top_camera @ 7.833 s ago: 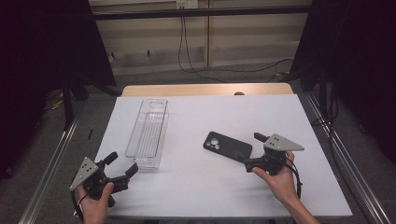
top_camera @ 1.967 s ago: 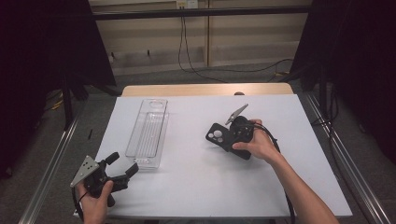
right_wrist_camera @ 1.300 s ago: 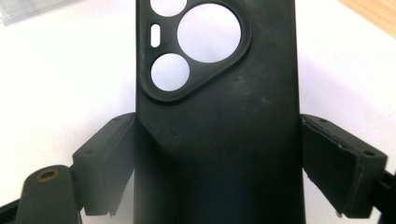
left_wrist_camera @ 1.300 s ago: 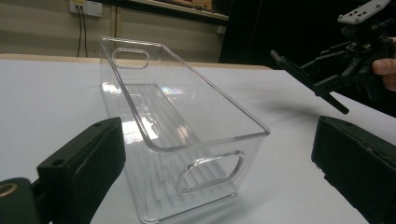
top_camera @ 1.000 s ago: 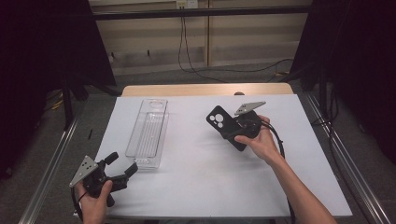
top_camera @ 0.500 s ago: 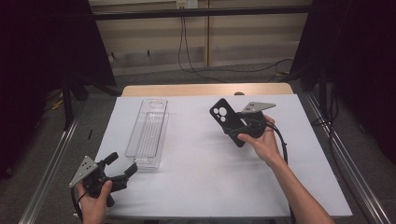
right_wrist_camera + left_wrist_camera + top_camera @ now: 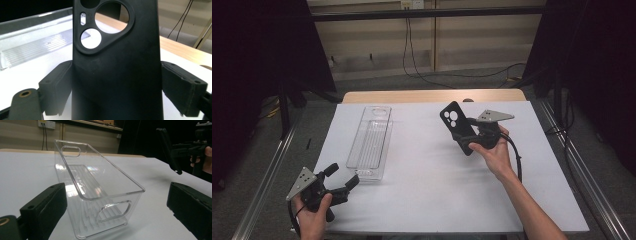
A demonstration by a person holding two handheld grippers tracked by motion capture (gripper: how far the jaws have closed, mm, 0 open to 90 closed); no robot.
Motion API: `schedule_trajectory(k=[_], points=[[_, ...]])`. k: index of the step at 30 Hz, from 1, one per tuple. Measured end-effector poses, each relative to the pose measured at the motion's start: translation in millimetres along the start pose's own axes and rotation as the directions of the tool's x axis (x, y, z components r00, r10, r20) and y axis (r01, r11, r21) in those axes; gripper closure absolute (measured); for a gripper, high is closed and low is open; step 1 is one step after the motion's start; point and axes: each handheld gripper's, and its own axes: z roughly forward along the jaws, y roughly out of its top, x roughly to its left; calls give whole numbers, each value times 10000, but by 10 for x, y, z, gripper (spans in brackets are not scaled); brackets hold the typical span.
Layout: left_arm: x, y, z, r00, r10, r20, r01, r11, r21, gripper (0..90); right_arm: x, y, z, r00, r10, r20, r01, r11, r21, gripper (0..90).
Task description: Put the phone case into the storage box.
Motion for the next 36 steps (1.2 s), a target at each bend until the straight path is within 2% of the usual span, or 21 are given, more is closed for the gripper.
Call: schedule_trajectory(k=[3, 6, 17, 36], points=[[-1, -1, 0, 10000, -5, -6, 5, 10000, 8, 30, -3, -3, -30, 10000, 90, -25, -91, 9995, -313, 148], [1, -2, -3, 10000, 1, -7, -1, 10000, 11, 30, -2, -9, -72, 10000, 69, 26, -68, 9996, -288, 147], [-1, -2, 0, 10000, 12, -2, -12, 10000, 21, 29, -52, -76, -388, 9993, 361, 43, -356, 9960, -824, 147], [0, 6, 6, 9999, 103, 67, -104, 9999, 42, 30, 86, -299, -727, 9977, 404, -545, -461, 9931, -1080, 146]])
